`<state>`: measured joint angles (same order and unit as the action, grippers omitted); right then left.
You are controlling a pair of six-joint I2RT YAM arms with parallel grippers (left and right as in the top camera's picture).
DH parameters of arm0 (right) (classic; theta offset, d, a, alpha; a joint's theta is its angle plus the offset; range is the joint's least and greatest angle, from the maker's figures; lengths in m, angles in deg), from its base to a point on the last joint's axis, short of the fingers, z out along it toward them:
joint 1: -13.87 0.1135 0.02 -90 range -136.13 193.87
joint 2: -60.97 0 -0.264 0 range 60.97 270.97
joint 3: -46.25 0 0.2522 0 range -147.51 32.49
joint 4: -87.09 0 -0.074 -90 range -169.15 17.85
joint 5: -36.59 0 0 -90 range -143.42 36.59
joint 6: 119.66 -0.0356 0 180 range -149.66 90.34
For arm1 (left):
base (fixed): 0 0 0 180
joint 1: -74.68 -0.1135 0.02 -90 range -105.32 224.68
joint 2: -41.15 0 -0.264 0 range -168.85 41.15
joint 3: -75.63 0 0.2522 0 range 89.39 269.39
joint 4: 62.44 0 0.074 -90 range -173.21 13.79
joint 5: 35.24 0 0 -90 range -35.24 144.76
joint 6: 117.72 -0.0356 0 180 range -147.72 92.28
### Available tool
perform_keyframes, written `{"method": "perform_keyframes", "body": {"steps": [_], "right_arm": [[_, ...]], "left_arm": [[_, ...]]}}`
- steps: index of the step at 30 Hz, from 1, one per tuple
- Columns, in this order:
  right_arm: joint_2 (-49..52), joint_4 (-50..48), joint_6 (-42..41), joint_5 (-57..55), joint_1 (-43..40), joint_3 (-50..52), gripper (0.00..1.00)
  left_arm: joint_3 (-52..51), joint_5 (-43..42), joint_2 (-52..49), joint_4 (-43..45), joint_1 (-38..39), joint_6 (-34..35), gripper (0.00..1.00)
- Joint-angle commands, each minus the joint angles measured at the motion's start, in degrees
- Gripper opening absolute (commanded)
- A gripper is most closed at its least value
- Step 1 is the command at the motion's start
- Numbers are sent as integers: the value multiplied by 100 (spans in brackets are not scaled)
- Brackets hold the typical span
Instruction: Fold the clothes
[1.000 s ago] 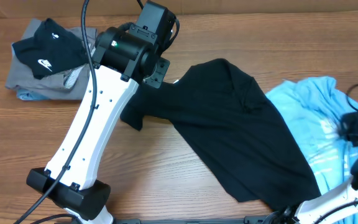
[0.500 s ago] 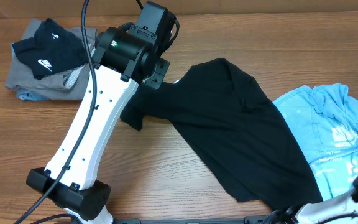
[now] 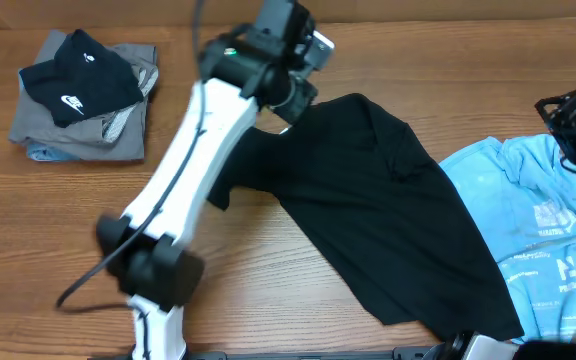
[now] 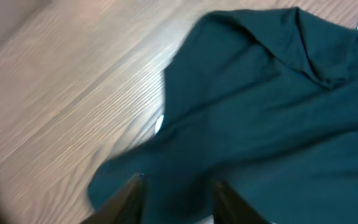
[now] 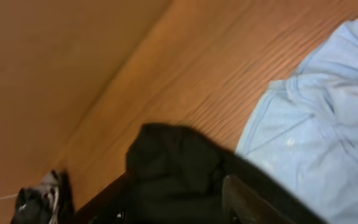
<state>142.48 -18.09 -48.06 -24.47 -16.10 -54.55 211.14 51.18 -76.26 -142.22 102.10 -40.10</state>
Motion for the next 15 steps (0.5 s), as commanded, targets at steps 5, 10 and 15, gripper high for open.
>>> {"method": "perform_keyframes", "body": {"steps": [5,10,15], "right_arm": [[-1187,857,17,72,50,-111,52],[-1239,1373,68,48,50,-105,52],[-1239,1648,70,-271,50,-105,52]], "left_arm": [[22,-656,-1381,1294,431,-553,30],[22,-654,-2037,2013,560,-564,14],[22,-601,-2509,2273,544,-564,4]]}}
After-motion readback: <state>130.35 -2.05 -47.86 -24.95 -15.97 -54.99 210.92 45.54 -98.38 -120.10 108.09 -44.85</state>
